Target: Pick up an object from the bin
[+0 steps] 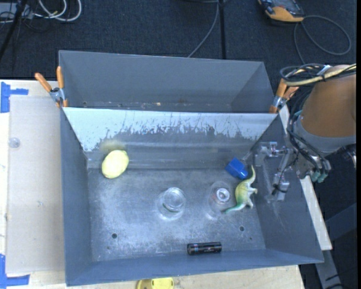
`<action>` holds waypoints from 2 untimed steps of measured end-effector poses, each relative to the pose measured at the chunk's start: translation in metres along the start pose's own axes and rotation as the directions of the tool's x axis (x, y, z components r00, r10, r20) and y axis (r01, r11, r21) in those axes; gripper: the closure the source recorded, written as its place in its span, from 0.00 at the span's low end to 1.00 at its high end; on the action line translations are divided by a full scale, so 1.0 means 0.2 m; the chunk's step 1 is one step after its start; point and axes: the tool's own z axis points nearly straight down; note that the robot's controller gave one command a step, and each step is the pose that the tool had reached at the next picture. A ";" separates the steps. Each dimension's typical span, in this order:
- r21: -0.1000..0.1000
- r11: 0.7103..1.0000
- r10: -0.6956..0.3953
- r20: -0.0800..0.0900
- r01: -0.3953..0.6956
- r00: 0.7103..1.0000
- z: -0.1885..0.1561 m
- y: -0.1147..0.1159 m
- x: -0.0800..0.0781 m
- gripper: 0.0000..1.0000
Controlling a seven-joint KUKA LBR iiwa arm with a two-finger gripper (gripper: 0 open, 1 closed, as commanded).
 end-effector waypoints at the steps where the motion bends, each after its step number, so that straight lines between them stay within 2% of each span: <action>1: 0.001 1.000 -0.004 0.007 0.004 1.000 -0.02 0.00 -0.01 0.00; 2: 0.005 0.984 -0.180 0.011 0.180 0.984 0.15 0.00 -0.07 0.00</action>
Offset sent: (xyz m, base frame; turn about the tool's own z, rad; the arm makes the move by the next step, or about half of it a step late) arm 0.0291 -0.0010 -0.1010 -0.4585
